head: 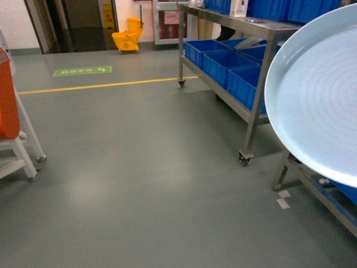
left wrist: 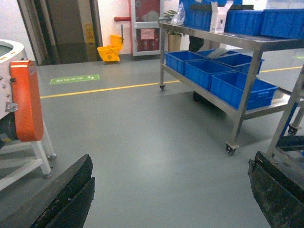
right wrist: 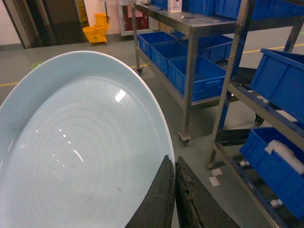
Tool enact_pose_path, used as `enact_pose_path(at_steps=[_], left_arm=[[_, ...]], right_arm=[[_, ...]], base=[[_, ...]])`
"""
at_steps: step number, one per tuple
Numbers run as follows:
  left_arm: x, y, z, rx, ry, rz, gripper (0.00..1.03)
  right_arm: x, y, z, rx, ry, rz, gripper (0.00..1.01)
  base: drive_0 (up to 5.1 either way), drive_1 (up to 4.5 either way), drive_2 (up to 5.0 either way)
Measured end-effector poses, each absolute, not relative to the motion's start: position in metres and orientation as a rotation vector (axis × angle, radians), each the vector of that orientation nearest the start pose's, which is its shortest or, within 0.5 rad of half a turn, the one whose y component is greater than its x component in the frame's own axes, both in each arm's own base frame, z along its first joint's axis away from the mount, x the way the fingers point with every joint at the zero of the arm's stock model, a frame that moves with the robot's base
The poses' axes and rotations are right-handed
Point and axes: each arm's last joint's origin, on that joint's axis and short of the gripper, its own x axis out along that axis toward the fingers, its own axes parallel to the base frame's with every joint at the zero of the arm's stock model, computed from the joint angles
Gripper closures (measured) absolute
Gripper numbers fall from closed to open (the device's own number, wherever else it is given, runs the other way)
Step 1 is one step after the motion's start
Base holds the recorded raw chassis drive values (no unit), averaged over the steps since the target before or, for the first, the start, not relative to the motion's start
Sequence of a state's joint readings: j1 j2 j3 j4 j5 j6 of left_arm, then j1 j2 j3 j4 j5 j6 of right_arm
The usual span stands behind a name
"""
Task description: Place blue tray on left shelf second layer neatly
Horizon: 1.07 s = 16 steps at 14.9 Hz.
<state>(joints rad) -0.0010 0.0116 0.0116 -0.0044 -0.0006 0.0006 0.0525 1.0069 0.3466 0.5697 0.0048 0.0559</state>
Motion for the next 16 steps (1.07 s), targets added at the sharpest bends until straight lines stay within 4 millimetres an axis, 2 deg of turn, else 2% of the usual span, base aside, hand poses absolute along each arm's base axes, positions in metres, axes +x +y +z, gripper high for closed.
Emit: enact_pose_path(at_steps=[15,16], left_arm=[[0.0977,-0.0001,0.1661,0.000,0.004,0.000,0.05],[0.0977,-0.0001,0.1661,0.001,0.005,0.000,0.05]], right_arm=[[0.2052,0.0106,0.2151,0.053,0.091,0.045,0.99],[0.2052,0.0106,0.2151,0.053,0.091,0.045,0.99]], base=[[-1.6,-1.60,-1.6],[-1.6,2.67,-5.9]])
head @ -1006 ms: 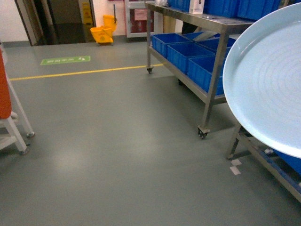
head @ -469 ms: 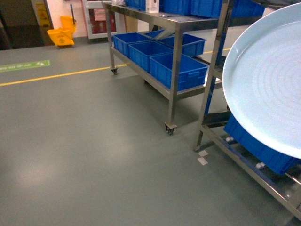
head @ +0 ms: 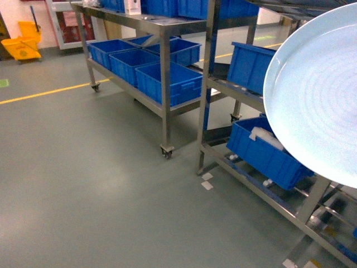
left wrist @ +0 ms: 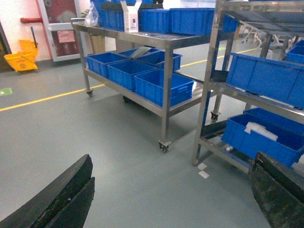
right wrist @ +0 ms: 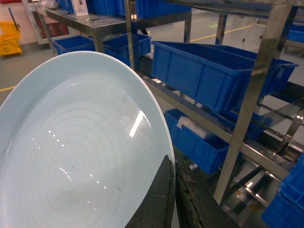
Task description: Place blue tray on left shelf second layer neatly
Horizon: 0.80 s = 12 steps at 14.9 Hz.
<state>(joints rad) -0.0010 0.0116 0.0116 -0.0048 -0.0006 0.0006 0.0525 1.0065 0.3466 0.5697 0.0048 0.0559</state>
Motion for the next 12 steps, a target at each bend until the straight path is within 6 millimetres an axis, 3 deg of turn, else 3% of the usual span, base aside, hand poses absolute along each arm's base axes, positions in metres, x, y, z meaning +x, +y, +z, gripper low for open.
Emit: enact_pose_path(at_steps=[12], left_arm=[[0.0977,-0.0001,0.1663,0.001,0.003,0.000,0.05]], right_arm=[[0.2052,0.0106,0.2154,0.053,0.088,0.046,0.99]], base=[[-1.6,2.63,-5.9]])
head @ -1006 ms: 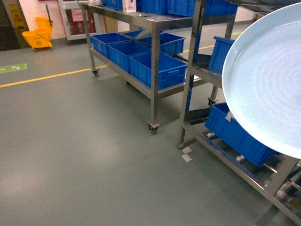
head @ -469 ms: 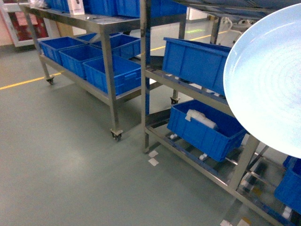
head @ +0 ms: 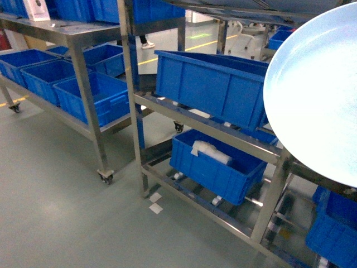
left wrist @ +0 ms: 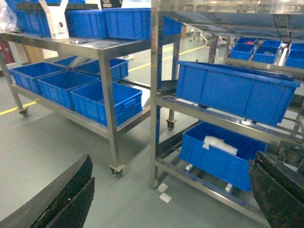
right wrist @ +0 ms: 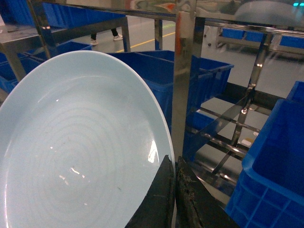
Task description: Place blue tray on left shelf second layer neatly
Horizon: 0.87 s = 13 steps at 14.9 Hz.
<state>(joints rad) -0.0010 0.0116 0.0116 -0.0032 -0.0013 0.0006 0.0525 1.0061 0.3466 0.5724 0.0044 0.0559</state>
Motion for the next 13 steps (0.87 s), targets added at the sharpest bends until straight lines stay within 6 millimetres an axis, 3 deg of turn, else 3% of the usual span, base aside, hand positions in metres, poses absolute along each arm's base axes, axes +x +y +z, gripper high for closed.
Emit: enact_pose_path(at_steps=[10,13], left_arm=[[0.0977,-0.0001,0.1662,0.001,0.004,-0.001,0.05],[0.0977,-0.0001,0.1664,0.001,0.001,0.000,0.05]], right_arm=[[0.2051,0.0106,0.2151,0.053,0.091,0.046,0.99],[0.2049,0.0107,0.2151,0.053,0.093,0.048,0.99]], base=[[-1.5,-1.47,-1.5],[1.4,-0.55,-6.0]])
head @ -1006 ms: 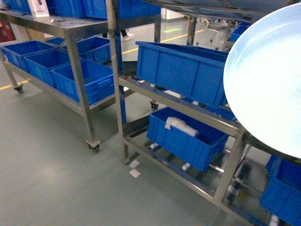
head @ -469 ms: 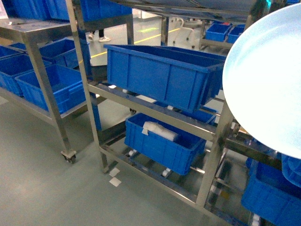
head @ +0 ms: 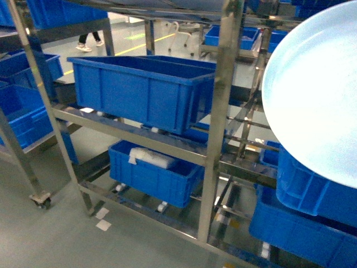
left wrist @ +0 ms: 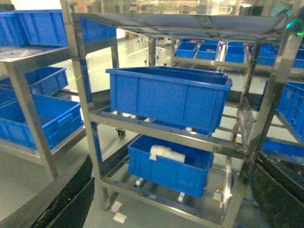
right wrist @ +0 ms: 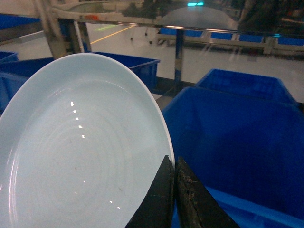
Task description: Place blue tray on left shelf second layer neatly
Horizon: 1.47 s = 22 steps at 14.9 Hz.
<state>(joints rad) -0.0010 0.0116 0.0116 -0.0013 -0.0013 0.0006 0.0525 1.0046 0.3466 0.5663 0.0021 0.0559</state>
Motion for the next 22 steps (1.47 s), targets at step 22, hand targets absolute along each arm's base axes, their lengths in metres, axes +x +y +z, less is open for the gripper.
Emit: enact_pose_path(at_steps=[22], left_arm=[[0.0977,-0.0001,0.1661,0.001,0.005,-0.001,0.05]], right_arm=[[0.2051,0.0106,0.2152,0.053,0.091,0.042,0.99]], base=[[-0.8,0.81,-3.7]])
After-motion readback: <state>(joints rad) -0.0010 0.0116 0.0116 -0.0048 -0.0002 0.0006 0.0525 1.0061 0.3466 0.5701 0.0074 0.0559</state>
